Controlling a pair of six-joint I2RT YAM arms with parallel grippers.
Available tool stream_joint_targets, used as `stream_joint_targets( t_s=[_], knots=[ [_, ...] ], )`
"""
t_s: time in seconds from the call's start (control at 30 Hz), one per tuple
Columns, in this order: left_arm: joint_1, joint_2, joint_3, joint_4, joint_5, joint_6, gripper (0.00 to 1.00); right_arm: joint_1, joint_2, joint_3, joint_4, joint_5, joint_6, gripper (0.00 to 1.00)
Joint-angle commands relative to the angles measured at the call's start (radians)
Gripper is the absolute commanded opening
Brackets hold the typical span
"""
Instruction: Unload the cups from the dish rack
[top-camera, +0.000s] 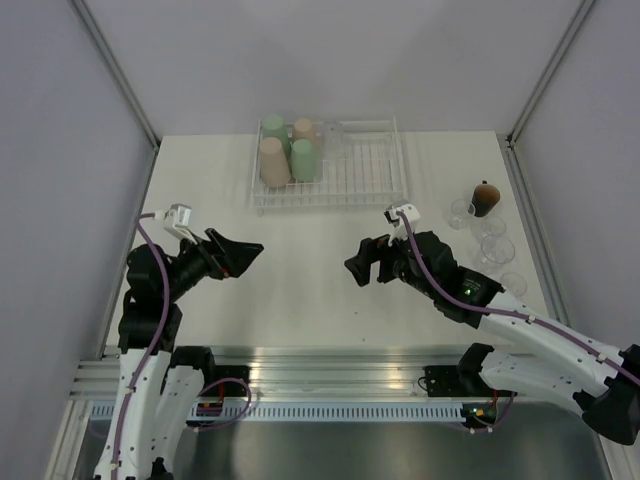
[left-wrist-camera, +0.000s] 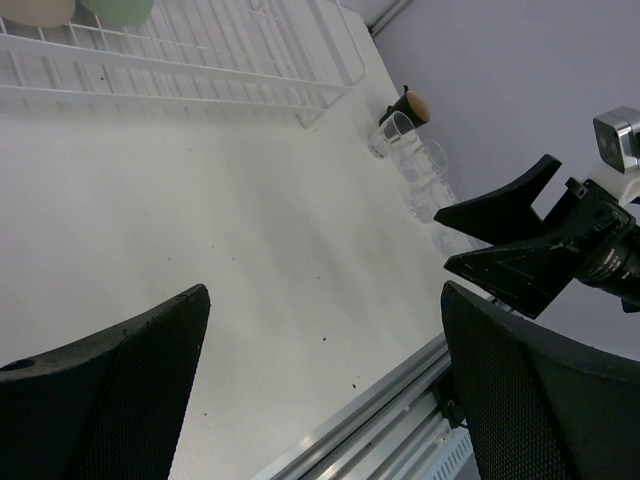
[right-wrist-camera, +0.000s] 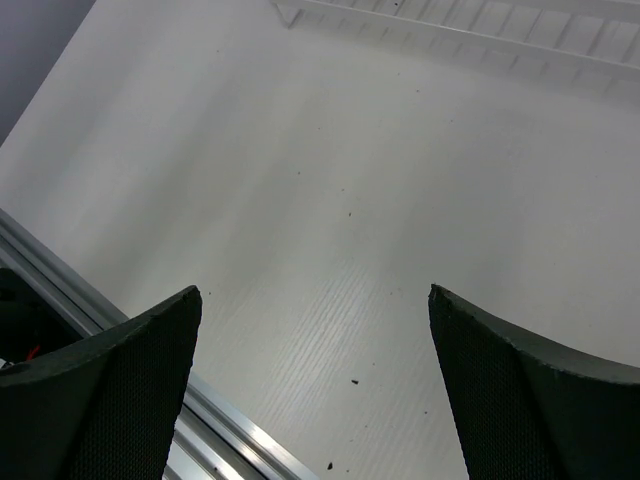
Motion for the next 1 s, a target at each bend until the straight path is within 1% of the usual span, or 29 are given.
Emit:
stream_joint_targets(
  t_s=[0.0,0.1,0.17,0.2,0.27,0.3,0.33,0.37,0.43,0.47,0.5,0.53,0.57,0.6,0.67,0.7,0.73,0.8,0.83,0.9,0.93,0.97],
  knots=[
    [0.000,0.034,0.043,0.073,-0.023,-0.028,1.00,0.003,0.011,0.000,0.010,-0.017,0.007,0.98],
    [0.000,0.106,0.077,0.096,-0.029,-0.007,1.00,0.004,0.001,-0.021,0.016,-0.020,0.007,0.98],
    [0.000,0.155,0.086,0.116,-0.102,-0.007,1.00,0.006,-0.019,-0.038,0.018,-0.015,0.007,0.98],
    [-0.002,0.222,0.106,0.116,-0.130,-0.005,1.00,0.006,-0.035,-0.050,0.018,-0.015,0.006,0.98],
    [-0.014,0.290,0.135,0.119,-0.188,-0.002,1.00,0.004,-0.047,-0.066,0.004,-0.014,0.009,0.98],
    [-0.028,0.358,0.164,0.128,-0.211,-0.002,1.00,0.004,-0.059,-0.072,-0.002,-0.014,0.009,0.98],
    [-0.045,0.386,0.180,0.134,-0.277,0.008,1.00,0.006,-0.068,-0.075,-0.008,-0.009,0.015,0.98],
    [-0.083,0.417,0.209,0.142,-0.314,0.018,1.00,0.004,-0.076,-0.088,-0.014,-0.003,0.019,0.98],
    [-0.117,0.505,0.245,0.163,-0.409,0.047,1.00,0.004,-0.108,-0.102,-0.013,-0.004,0.031,0.98],
    [-0.143,0.535,0.287,0.165,-0.435,0.051,1.00,0.006,-0.121,-0.115,-0.011,-0.003,0.038,0.98],
    [-0.157,0.599,0.308,0.168,-0.463,0.056,1.00,0.006,-0.143,-0.121,-0.010,-0.003,0.042,0.98],
    [-0.174,0.630,0.333,0.176,-0.521,0.064,1.00,0.006,-0.156,-0.125,-0.008,-0.001,0.048,0.98],
    [-0.212,0.666,0.357,0.179,-0.545,0.074,1.00,0.004,-0.164,-0.135,-0.008,-0.003,0.061,0.98],
    [-0.233,0.739,0.411,0.180,-0.567,0.091,1.00,0.006,-0.179,-0.139,-0.007,-0.003,0.065,0.98],
    [-0.296,0.810,0.488,0.189,-0.648,0.101,1.00,0.004,-0.191,-0.151,-0.002,-0.010,0.074,0.98],
    [-0.312,0.842,0.511,0.200,-0.667,0.110,1.00,0.006,-0.196,-0.155,-0.001,-0.017,0.076,0.98],
    [-0.321,0.908,0.534,0.208,-0.694,0.111,1.00,0.004,-0.194,-0.155,-0.004,-0.017,0.078,0.98],
    [-0.353,0.963,0.609,0.209,-0.742,0.143,1.00,0.004,-0.196,-0.156,-0.005,-0.024,0.082,0.98],
    [-0.364,1.020,0.637,0.209,-0.806,0.162,1.00,0.006,-0.199,-0.159,-0.001,-0.035,0.085,0.98],
    [-0.390,1.077,0.712,0.208,-0.869,0.215,1.00,0.007,-0.203,-0.174,0.007,-0.044,0.093,0.98],
    [-0.399,1.129,0.764,0.197,-0.935,0.237,1.00,0.006,-0.208,-0.184,0.010,-0.047,0.097,0.98],
    [-0.401,1.163,0.793,0.182,-0.966,0.237,1.00,0.006,-0.208,-0.188,0.012,-0.047,0.098,0.98]
  ],
)
